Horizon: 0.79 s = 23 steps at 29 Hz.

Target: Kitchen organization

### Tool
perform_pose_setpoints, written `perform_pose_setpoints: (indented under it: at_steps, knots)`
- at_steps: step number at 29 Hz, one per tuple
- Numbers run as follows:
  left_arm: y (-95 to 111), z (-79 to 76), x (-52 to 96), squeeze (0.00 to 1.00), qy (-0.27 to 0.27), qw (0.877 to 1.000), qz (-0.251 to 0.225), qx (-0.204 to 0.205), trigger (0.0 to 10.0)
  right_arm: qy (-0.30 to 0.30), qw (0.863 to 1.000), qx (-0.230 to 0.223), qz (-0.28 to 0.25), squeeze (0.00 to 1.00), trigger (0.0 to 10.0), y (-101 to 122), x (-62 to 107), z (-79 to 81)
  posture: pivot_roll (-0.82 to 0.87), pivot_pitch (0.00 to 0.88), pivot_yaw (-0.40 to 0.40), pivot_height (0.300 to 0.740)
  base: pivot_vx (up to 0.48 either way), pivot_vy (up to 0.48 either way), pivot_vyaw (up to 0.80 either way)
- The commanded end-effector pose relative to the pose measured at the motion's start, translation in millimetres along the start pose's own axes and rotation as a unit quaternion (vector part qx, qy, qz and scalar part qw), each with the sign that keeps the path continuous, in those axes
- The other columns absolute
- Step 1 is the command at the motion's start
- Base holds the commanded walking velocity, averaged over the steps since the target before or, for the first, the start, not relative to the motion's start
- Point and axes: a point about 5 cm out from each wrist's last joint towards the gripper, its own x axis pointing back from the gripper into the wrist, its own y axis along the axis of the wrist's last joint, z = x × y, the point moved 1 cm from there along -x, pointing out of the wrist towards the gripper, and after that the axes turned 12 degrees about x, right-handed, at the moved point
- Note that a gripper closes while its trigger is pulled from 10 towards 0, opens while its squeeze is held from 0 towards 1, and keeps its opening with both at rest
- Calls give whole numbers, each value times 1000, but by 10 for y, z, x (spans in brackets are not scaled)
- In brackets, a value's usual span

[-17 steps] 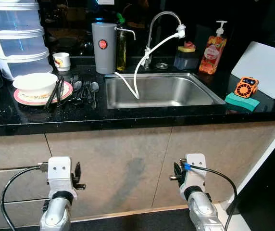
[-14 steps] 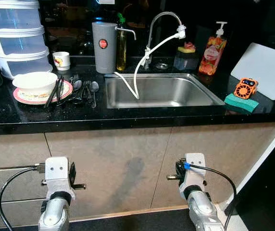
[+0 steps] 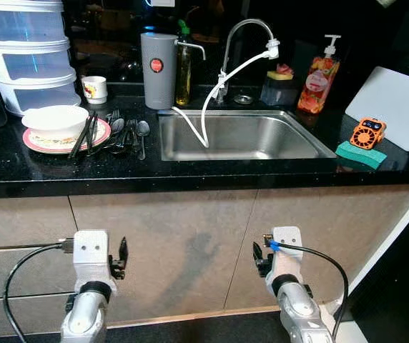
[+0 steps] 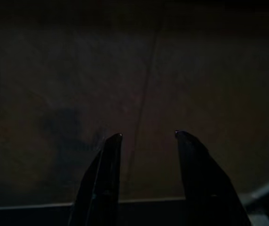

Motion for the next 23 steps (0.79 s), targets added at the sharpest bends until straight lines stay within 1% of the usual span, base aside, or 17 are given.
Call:
perform_pose_setpoints:
  at_steps: [1, 2, 3, 4, 5, 6, 7, 9, 10, 15, 16, 17, 19, 20, 21, 22, 23]
  knots:
    - [-40, 3, -5, 0, 10, 1000, -1, -20, 10000, -9, 1000, 3, 20, 0, 10000, -78, 21, -38, 17, 34, -61, 740, 0, 0, 0]
    - [-51, -2, 7, 0, 3, 1000, 3, -1, 10000, -7, 1000, -2, 20, 0, 8549, -83, 28, -41, 9, 33, -63, 740, 0, 0, 0]
    - [-55, -7, 18, 0, -2, 1000, 5, 14, 10000, -5, 1000, -6, 20, 0, 8549, -85, 32, -40, 6, 33, -62, 740, 0, 0, 0]
    - [-50, -14, 36, 0, -12, 999, 6, 30, 0, -2, 1000, -9, 18, 0, 0, -78, 36, -38, -1, 32, -59, 740, 0, 0, 0]
    - [-44, -20, 50, 0, -19, 999, 7, 40, 0, 0, 1000, -10, 16, 0, 0, -72, 38, -36, -1, 32, -59, 740, 0, 0, 0]
    - [-47, 6, 52, 0, -10, 1000, 7, 28, 0, -9, 1000, 12, 14, 0, 0, -57, 32, -54, -2, 33, -54, 740, 0, 0, 0]
    - [-55, 24, 50, 0, -3, 1000, 10, 23, 10000, -22, 1000, 12, 15, 0, 10000, -54, 24, -73, 0, 34, -51, 740, 0, 0, 0]
    - [-62, 37, 46, 0, 3, 1000, 12, 18, 10000, -31, 999, 12, 16, 0, 10000, -53, 18, -85, 1, 34, -50, 740, 0, 0, 0]
    - [-39, 26, 36, 0, -5, 1000, 4, 29, 10000, -38, 999, -4, 12, 0, 10000, -49, 7, -106, 4, 30, -48, 740, 0, 0, 0]
    - [13, -17, 25, 0, -23, 999, -10, 34, 10000, -42, 999, -3, 6, 0, 10000, -32, 2, -115, 3, 29, -53, 740, 0, 0, 0]
    - [20, -10, 21, 0, -17, 999, -12, 39, 10000, -42, 999, 4, 9, 0, 10000, -32, -3, -108, 5, 25, -57, 740, 0, 0, 0]
    - [20, -10, 21, 0, -17, 999, -12, 39, 10000, -42, 999, 4, 9, 0, 10000, -32, -3, -108, 5, 25, -57, 740, 0, 0, 0]
    - [-13, 23, 27, 0, 4, 999, 10, 50, 10000, -28, 1000, 5, 12, 0, 10000, -33, -9, -82, 5, 26, -62, 740, 0, 0, 0]
    - [-10, 37, 40, 0, 8, 999, 7, 30, 10000, -21, 1000, 12, 13, 0, 10000, -36, -8, -67, 7, 25, -65, 740, 0, 0, 0]
    - [-10, 37, 40, 0, 8, 999, 7, 30, 10000, -21, 1000, 12, 13, 0, 10000, -36, -8, -67, 7, 25, -65, 740, 0, 0, 0]
    - [-3, 30, 55, 0, 2, 1000, 0, 14, 10000, -5, 1000, 9, 13, 0, 10000, -41, -5, -40, 6, 21, -67, 740, 0, 0, 0]
    - [-3, 21, 70, 0, -3, 1000, -2, 8, 10000, -1, 1000, 19, 13, 0, 10000, -42, -3, -33, 6, 20, -67, 740, 0, 0, 0]
